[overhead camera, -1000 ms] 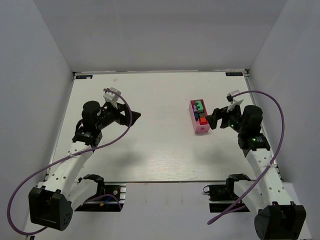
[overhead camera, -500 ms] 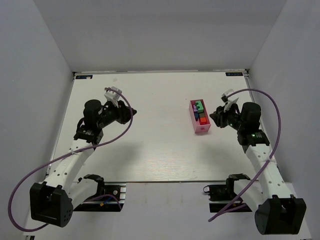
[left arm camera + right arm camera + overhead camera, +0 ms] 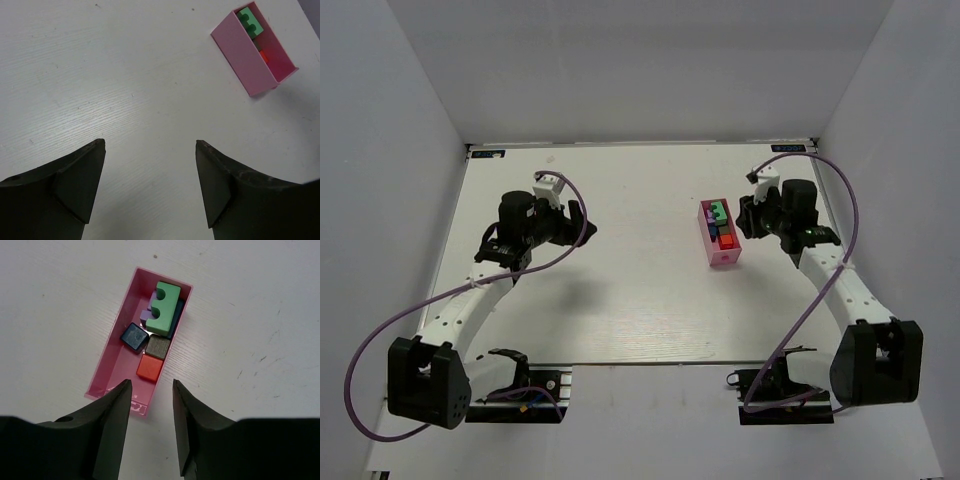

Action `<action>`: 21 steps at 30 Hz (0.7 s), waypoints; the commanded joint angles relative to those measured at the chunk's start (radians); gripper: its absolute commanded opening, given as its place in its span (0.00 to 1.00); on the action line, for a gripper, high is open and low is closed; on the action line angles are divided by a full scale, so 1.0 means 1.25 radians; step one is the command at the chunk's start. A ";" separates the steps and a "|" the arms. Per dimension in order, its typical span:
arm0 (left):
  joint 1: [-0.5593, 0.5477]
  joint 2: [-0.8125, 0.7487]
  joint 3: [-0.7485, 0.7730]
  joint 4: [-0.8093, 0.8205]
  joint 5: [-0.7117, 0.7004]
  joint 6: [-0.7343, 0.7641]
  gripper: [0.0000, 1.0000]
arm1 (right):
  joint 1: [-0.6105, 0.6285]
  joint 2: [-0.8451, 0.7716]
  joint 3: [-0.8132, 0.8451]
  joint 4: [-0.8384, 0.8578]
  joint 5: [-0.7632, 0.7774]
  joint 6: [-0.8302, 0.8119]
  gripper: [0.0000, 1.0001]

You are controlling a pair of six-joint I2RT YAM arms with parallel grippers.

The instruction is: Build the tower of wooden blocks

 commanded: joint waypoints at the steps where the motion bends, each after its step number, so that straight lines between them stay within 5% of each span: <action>1: 0.000 -0.005 0.030 -0.033 -0.021 -0.014 0.82 | 0.017 0.048 0.057 -0.010 0.044 -0.006 0.44; 21: 0.000 0.003 0.046 -0.034 0.026 -0.036 0.82 | 0.081 0.296 0.165 -0.035 0.174 -0.016 0.46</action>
